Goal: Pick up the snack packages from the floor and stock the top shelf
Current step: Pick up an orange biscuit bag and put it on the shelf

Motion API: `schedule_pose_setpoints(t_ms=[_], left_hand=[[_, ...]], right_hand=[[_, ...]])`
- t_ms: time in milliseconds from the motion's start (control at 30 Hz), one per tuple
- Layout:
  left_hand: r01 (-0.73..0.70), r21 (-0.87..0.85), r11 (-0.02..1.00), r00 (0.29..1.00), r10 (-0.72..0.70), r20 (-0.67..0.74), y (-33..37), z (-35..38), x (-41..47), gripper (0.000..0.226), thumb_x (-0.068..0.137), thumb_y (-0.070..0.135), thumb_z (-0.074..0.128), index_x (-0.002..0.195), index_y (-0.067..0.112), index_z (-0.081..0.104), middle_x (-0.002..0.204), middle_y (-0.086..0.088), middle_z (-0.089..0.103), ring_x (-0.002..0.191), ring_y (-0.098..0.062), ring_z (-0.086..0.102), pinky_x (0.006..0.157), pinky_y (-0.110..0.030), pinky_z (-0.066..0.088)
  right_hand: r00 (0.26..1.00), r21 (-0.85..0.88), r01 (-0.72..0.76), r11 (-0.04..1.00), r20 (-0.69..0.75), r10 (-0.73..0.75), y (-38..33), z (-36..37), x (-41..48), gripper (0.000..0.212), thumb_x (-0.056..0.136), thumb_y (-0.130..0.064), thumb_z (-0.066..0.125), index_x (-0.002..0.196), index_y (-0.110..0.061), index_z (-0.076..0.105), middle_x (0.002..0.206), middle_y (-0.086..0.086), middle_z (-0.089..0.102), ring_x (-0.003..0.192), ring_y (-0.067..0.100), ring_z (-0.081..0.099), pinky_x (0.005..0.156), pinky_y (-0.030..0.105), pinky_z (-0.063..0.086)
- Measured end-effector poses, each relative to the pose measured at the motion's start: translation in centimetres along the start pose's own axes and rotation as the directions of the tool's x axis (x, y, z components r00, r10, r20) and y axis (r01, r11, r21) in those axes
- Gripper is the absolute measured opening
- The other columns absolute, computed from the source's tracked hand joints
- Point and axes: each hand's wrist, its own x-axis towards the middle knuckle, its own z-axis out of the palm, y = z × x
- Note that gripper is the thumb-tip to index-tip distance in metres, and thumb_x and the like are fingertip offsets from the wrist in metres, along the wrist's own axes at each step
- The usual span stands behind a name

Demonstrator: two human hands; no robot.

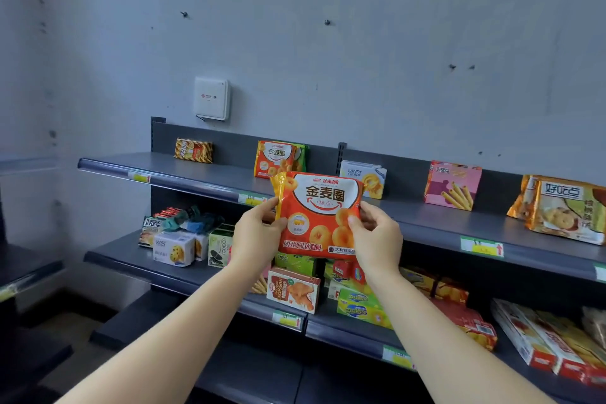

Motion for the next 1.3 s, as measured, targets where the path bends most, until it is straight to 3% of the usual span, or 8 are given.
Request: schedule_pose_setpoints(t_ms=[400,800,933,1100,1300], left_hand=[[-0.005,0.036,0.999,0.998,0.007,-0.059,-3.7,0.0,14.7,0.043,0.095,0.024,0.056,0.137,0.025,0.048,0.105,0.002,0.065,0.085,-0.010,0.065,0.062,-0.026,0.053],[0.091,-0.011,0.996,0.979,-0.087,0.183,-8.6,-1.3,29.9,0.045,0.095,0.021,0.055,0.138,0.021,0.040,0.102,0.003,0.064,0.080,-0.008,0.065,0.061,-0.025,0.052],[0.124,-0.001,0.992,0.950,-0.118,0.289,-10.3,-1.3,35.1,0.048,0.094,0.011,0.054,0.138,0.019,0.037,0.103,0.000,0.062,0.084,-0.013,0.065,0.061,-0.025,0.051],[0.144,0.054,0.988,0.914,-0.154,0.375,-12.3,-0.6,40.0,0.052,0.092,0.002,0.050,0.138,0.018,0.032,0.103,-0.002,0.058,0.101,-0.024,0.063,0.079,-0.036,0.056],[0.177,0.050,0.983,0.892,-0.182,0.414,-14.5,0.6,43.2,0.052,0.092,-0.002,0.049,0.136,0.017,0.030,0.093,0.004,0.055,0.085,-0.012,0.059,0.065,-0.027,0.052]], right_hand=[[0.996,0.043,0.046,0.998,0.079,-0.050,1.6,11.7,11.6,0.030,0.091,-0.018,0.062,0.121,-0.016,0.064,0.107,-0.001,0.068,0.099,0.015,0.062,0.086,0.035,0.053],[0.999,0.003,-0.030,1.000,0.036,0.030,4.4,24.5,19.6,0.025,0.092,-0.017,0.060,0.117,-0.018,0.062,0.099,-0.005,0.067,0.091,0.013,0.064,0.080,0.037,0.057],[0.997,-0.015,-0.079,0.997,-0.022,0.078,5.2,27.9,22.2,0.021,0.091,-0.017,0.061,0.111,-0.020,0.061,0.095,-0.008,0.067,0.088,0.012,0.064,0.077,0.038,0.057],[0.991,-0.051,-0.121,0.991,-0.070,0.117,6.5,30.9,24.2,0.015,0.089,-0.013,0.063,0.096,-0.024,0.055,0.090,-0.009,0.064,0.082,0.009,0.063,0.066,0.028,0.054],[0.987,-0.135,-0.158,0.978,-0.064,0.151,7.9,33.0,26.4,0.019,0.085,-0.004,0.061,0.095,-0.018,0.055,0.087,-0.009,0.061,0.081,0.009,0.060,0.057,0.019,0.043]])
